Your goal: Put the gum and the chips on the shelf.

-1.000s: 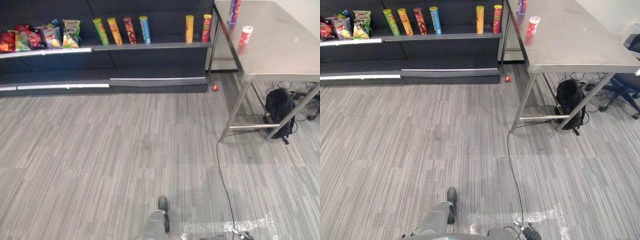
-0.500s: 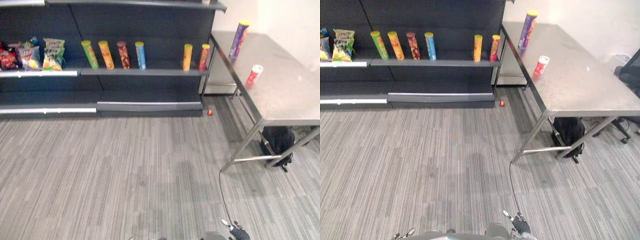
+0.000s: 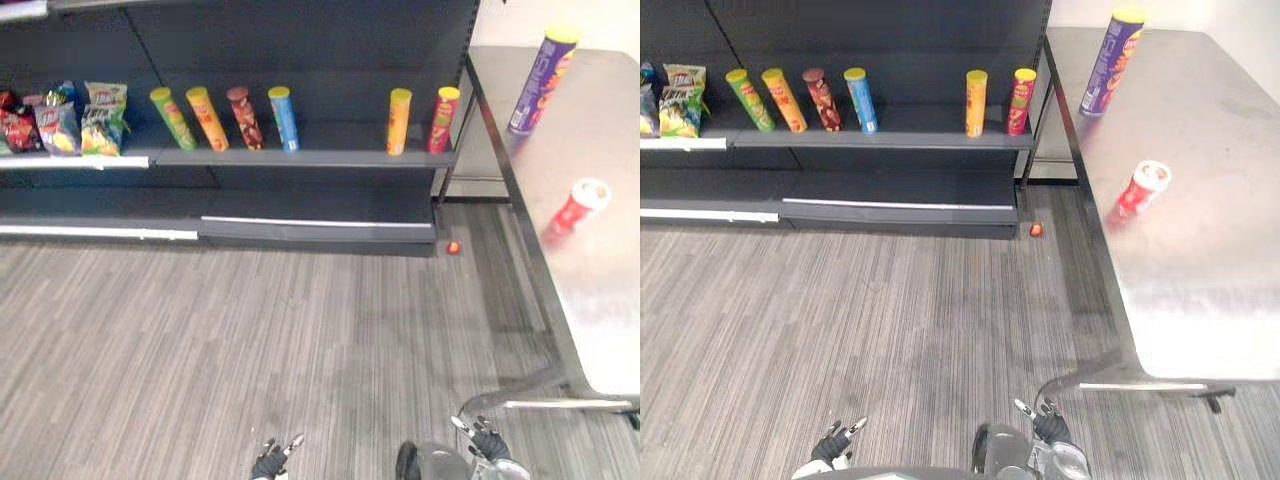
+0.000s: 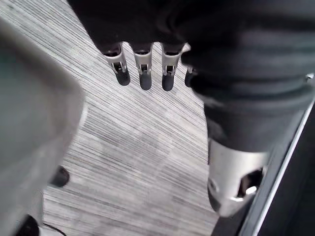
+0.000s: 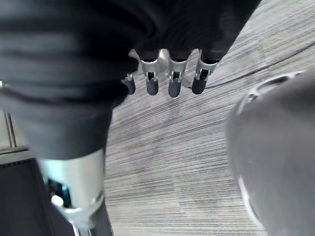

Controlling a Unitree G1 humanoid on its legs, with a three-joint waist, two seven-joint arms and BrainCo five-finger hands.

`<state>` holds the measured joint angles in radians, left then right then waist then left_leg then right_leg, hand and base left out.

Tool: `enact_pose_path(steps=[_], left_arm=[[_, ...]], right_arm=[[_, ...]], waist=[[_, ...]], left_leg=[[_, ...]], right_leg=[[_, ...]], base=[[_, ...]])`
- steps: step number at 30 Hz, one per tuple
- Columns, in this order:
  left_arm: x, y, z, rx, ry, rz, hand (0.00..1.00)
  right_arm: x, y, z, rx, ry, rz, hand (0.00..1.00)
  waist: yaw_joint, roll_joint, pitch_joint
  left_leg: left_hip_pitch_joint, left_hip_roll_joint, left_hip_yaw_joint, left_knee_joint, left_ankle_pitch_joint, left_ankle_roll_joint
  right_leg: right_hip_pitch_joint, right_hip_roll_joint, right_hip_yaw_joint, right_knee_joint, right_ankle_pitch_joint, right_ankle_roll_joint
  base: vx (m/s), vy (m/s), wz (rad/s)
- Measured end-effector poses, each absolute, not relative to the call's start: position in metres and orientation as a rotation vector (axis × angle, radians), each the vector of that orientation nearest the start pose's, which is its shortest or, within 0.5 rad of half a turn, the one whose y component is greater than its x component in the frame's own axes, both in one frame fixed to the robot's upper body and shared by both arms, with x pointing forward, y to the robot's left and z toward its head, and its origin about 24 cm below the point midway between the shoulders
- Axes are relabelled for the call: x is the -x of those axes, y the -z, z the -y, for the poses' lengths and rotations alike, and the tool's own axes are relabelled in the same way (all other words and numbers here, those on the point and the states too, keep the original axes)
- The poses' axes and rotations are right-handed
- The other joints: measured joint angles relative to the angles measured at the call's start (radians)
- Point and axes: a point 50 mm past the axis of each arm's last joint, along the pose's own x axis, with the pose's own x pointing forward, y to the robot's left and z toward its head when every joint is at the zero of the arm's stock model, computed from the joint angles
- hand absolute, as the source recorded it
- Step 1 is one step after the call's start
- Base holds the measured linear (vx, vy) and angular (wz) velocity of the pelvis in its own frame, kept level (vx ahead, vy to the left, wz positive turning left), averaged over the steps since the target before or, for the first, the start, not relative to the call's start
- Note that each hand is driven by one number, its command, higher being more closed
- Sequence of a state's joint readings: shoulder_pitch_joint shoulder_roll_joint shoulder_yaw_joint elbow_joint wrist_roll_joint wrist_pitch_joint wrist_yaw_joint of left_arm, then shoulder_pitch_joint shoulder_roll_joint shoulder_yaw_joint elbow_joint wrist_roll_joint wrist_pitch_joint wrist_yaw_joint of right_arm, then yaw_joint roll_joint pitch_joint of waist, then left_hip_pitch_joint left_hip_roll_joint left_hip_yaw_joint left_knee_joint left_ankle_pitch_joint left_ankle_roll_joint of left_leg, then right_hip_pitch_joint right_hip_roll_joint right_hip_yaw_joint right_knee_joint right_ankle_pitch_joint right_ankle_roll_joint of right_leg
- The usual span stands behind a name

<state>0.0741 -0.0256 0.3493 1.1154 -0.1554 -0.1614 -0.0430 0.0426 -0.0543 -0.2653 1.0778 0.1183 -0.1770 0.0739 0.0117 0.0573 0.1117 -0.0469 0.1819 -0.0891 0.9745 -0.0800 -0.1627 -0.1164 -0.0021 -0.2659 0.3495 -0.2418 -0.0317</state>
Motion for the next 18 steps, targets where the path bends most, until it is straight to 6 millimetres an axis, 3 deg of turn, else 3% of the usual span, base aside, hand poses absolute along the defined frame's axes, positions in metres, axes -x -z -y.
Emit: enact_pose_path(steps=[1,4,6,7,9,10,11,13,16,18], left_arm=[[-0.091,0.163,-0.186,0.327,-0.400,-0.976,0.00],[-0.096,0.159,-0.195,0.333,-0.416,-0.938,0.00],[-0.099,0.157,-0.198,0.358,-0.437,-0.915,0.00],[-0.103,0.155,-0.201,0.371,-0.448,-0.888,0.00],[-0.102,0.155,-0.203,0.349,-0.436,-0.887,0.00],[-0.101,0.155,-0.203,0.344,-0.434,-0.886,0.00],[-0.104,0.153,-0.212,0.309,-0.437,-0.879,0.00],[-0.105,0.152,-0.215,0.326,-0.462,-0.858,0.00],[-0.099,0.153,-0.220,0.338,-0.505,-0.873,0.00],[-0.093,0.155,-0.218,0.333,-0.495,-0.899,0.00]], right_arm=[[-0.112,0.154,0.201,-0.203,0.282,-0.918,0.00],[-0.109,0.157,0.193,-0.227,0.278,-0.946,0.00],[-0.109,0.158,0.191,-0.236,0.282,-0.948,0.00],[-0.106,0.159,0.190,-0.245,0.290,-0.961,0.00],[-0.101,0.160,0.192,-0.252,0.305,-0.966,0.00],[-0.095,0.161,0.193,-0.251,0.316,-0.973,0.00],[-0.089,0.164,0.183,-0.253,0.290,-1.007,0.00],[-0.094,0.162,0.175,-0.250,0.255,-0.986,0.00],[-0.090,0.164,0.168,-0.269,0.249,-1.001,0.00],[-0.089,0.164,0.170,-0.258,0.243,-0.998,0.00]], waist=[[0.011,-0.012,0.008],[0.034,-0.040,0.011],[0.043,-0.040,0.013],[0.048,-0.049,0.019],[0.046,-0.051,0.019],[0.050,-0.052,0.016],[0.041,-0.087,0.003],[0.034,-0.120,-0.008],[0.052,-0.144,-0.026],[0.046,-0.140,-0.055]], left_leg=[[-0.062,-0.002,0.042,0.145,-0.017,0.022],[-0.220,-0.025,0.127,0.225,-0.138,0.078],[-0.316,-0.027,0.145,0.162,-0.197,0.094],[-0.375,-0.029,0.150,-0.004,-0.226,0.095],[-0.380,-0.032,0.129,-0.299,-0.190,0.103],[-0.372,-0.032,0.100,-0.458,-0.055,0.095],[-0.369,-0.074,0.134,-0.450,-0.076,0.100],[-0.380,-0.086,0.143,-0.432,-0.115,0.101],[-0.322,-0.090,0.239,-0.413,-0.158,0.156],[-0.269,-0.095,0.283,-0.435,-0.167,0.172]], right_leg=[[0.094,0.017,0.015,-0.067,0.000,0.000],[0.245,0.024,0.106,-0.170,-0.001,-0.002],[0.285,0.016,0.145,-0.200,-0.001,-0.002],[0.326,-0.010,0.171,-0.222,-0.006,0.007],[0.362,-0.040,0.181,-0.225,-0.029,0.031],[0.388,-0.064,0.207,-0.223,-0.086,0.056],[0.398,-0.112,0.225,-0.215,-0.104,0.073],[0.341,-0.132,0.278,-0.163,-0.047,0.049],[0.320,-0.162,0.421,-0.091,0.040,0.071],[0.274,-0.178,0.454,-0.010,0.112,0.074]], base=[[0.44,-0.119,-0.23],[0.58,-0.085,-0.59],[0.39,0.093,-0.78],[0.43,0.171,-0.84],[0.46,0.244,-0.83],[0.48,0.302,-0.67],[0.47,0.300,-0.42],[0.52,0.322,-0.15],[0.46,0.281,-0.44],[0.44,0.237,-0.70]])
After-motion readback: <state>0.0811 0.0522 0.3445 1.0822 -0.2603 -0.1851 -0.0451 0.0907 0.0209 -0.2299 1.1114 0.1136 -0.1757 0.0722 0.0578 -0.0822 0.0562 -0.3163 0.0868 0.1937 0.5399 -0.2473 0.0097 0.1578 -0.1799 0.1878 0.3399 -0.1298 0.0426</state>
